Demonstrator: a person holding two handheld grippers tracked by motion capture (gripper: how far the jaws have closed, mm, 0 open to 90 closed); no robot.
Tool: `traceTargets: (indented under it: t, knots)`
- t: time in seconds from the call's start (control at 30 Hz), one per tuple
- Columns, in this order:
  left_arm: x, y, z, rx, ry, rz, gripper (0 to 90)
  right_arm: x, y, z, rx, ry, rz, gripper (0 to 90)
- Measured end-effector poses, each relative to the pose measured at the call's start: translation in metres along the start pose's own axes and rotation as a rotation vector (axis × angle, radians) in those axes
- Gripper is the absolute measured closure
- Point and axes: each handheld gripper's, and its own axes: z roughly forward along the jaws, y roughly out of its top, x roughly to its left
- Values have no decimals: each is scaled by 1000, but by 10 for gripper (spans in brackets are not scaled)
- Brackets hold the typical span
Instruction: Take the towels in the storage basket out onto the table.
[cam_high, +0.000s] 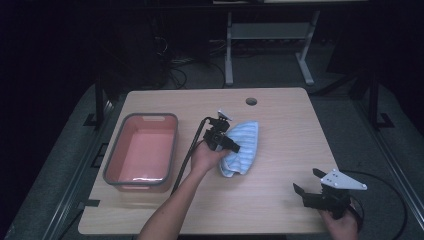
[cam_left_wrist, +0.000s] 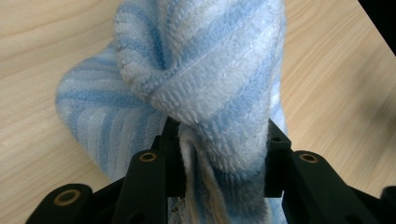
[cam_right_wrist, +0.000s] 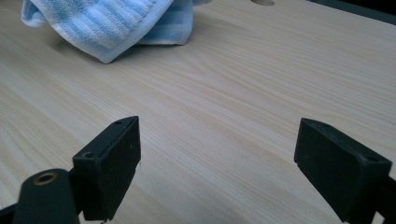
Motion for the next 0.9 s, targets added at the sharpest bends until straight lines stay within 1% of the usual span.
traceTargets:
  t: [0.07, 0.23, 0.3, 0.37, 0.5, 0.6, 0.7, 0.77, 0.9]
  knots:
    - [-1, 0, 1, 1, 2, 3, 592, 0, 0, 0, 5, 1, -3, 141]
    - [-1, 0, 3, -1, -1, -10, 565, 0, 0, 1, 4, 2, -1, 141]
    - [-2, 0, 5, 3, -6, -9, 555, 1, 0, 1, 6, 4, -4, 142]
    - [-3, 0, 5, 7, 0, 0, 549, 1, 0, 1, 4, 4, -13, 142]
    - [-4, 0, 5, -1, -4, -3, 528, 1, 0, 1, 4, 3, -10, 142]
    - [-5, 0, 3, -15, -4, -4, 490, 1, 0, 1, 6, 4, -4, 142]
    - [-5, 0, 1, -23, -12, -2, 478, 1, 0, 2, 11, 8, -10, 142]
    - [-6, 0, 1, -26, -11, 1, 471, 1, -1, 3, 15, 7, -10, 142]
    - [-5, -1, 0, -30, -11, -8, 450, 1, -1, 3, 12, 8, -7, 142]
